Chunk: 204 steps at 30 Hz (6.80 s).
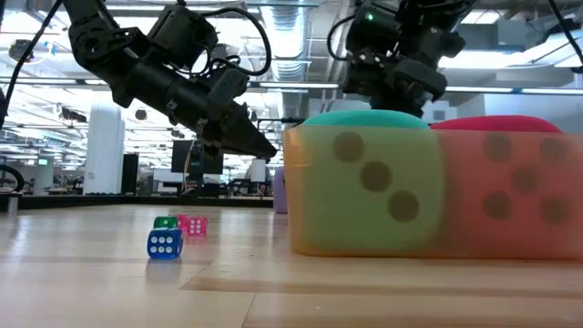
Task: Pick & Place Dice
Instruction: Adjust the pink dice in the orange bin, then put the left small pink dice into the orange bin
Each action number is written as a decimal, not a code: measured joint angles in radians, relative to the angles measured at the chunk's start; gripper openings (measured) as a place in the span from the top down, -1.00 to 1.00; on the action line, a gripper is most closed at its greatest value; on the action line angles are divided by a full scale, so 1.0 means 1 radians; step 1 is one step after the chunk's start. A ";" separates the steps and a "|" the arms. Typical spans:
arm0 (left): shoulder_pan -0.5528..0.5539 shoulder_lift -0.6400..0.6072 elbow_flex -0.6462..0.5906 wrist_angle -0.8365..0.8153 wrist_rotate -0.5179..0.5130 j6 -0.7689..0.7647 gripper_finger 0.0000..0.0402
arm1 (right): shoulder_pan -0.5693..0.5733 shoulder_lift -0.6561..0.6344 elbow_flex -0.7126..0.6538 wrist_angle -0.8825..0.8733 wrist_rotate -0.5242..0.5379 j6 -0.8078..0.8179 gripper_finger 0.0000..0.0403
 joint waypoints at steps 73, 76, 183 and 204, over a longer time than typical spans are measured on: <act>0.172 0.000 0.000 0.162 -0.001 0.271 1.00 | -0.132 -0.862 -0.490 0.384 0.257 -0.243 1.00; 0.211 0.000 0.000 0.210 -0.001 0.271 1.00 | -0.172 -0.883 -0.503 0.379 0.257 -0.244 1.00; 0.324 0.000 0.000 0.401 -0.010 0.336 1.00 | -0.334 -0.904 -0.511 0.507 0.268 -0.347 1.00; 0.176 -0.296 0.000 0.049 0.042 0.335 1.00 | -0.333 -0.904 -0.511 0.507 0.268 -0.348 1.00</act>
